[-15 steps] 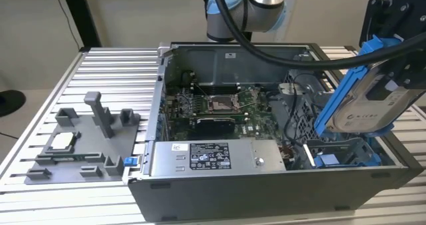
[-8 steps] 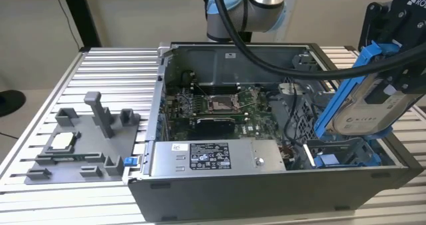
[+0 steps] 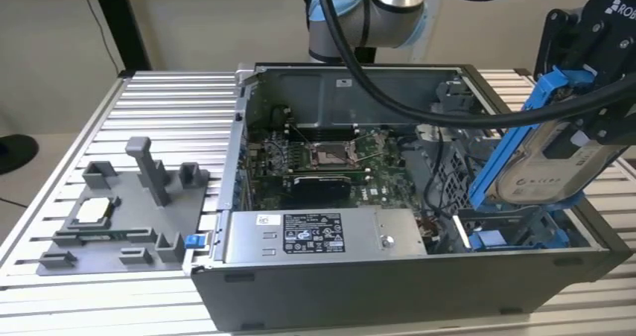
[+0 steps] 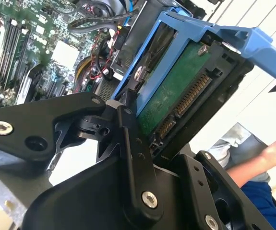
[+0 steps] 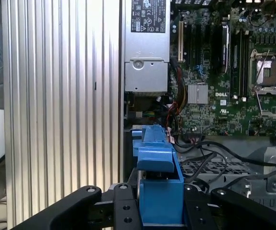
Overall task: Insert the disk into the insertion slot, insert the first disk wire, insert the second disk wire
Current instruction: 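Insert the disk into the insertion slot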
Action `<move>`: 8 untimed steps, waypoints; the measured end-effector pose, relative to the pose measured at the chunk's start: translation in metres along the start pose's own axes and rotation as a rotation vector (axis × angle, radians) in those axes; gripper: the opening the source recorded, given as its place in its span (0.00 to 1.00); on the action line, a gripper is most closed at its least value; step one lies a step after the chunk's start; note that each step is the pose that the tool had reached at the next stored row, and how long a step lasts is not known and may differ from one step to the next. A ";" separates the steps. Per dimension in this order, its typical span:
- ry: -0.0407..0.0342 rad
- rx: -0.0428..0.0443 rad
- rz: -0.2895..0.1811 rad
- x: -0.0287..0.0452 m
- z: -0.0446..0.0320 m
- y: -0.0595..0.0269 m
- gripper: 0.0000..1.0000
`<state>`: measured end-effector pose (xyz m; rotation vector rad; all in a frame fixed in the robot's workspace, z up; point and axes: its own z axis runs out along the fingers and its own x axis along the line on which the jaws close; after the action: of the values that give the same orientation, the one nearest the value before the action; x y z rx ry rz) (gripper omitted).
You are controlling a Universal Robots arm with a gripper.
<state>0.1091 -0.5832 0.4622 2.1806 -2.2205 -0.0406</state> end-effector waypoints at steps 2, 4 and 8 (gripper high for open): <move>0.0001 0.0000 0.000 0.0000 0.0003 0.0000 0.00; 0.0000 0.0000 0.000 0.0000 0.0007 0.0000 0.00; 0.0000 0.0000 0.000 -0.0005 0.0024 -0.0001 0.00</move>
<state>0.1092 -0.5827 0.4598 2.1805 -2.2205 -0.0406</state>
